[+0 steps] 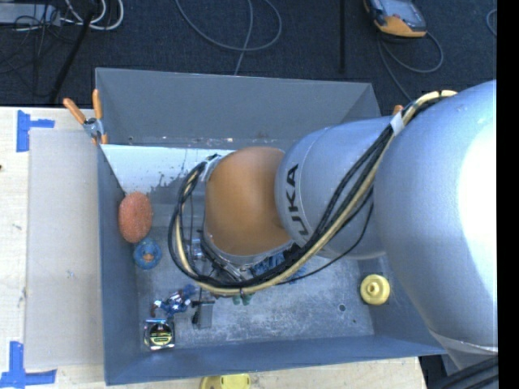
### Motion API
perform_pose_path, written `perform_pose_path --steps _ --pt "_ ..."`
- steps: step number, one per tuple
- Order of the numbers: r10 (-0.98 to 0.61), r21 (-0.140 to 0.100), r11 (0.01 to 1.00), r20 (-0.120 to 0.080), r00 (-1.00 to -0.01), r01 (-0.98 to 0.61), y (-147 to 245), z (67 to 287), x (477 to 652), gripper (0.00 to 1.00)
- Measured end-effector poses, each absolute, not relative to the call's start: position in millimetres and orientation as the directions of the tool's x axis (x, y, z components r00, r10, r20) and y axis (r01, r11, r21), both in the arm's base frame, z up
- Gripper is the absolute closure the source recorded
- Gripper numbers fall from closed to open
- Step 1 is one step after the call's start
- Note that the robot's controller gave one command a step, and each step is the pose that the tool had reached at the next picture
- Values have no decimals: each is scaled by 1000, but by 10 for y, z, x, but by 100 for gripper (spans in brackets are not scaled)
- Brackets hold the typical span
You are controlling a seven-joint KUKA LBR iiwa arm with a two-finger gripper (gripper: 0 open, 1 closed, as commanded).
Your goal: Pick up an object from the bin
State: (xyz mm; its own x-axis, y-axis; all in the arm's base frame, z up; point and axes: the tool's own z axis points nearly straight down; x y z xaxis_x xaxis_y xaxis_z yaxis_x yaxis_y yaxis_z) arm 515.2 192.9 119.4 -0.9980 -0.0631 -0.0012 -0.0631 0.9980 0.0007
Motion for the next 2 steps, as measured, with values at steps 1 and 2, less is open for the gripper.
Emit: perform_pose_path --steps 1,2 --pt "-199 0 980 0 -980 -199 1992 805 5186 0" --pt "5 0 1000 0 -1000 5 1889 693 5240 100"
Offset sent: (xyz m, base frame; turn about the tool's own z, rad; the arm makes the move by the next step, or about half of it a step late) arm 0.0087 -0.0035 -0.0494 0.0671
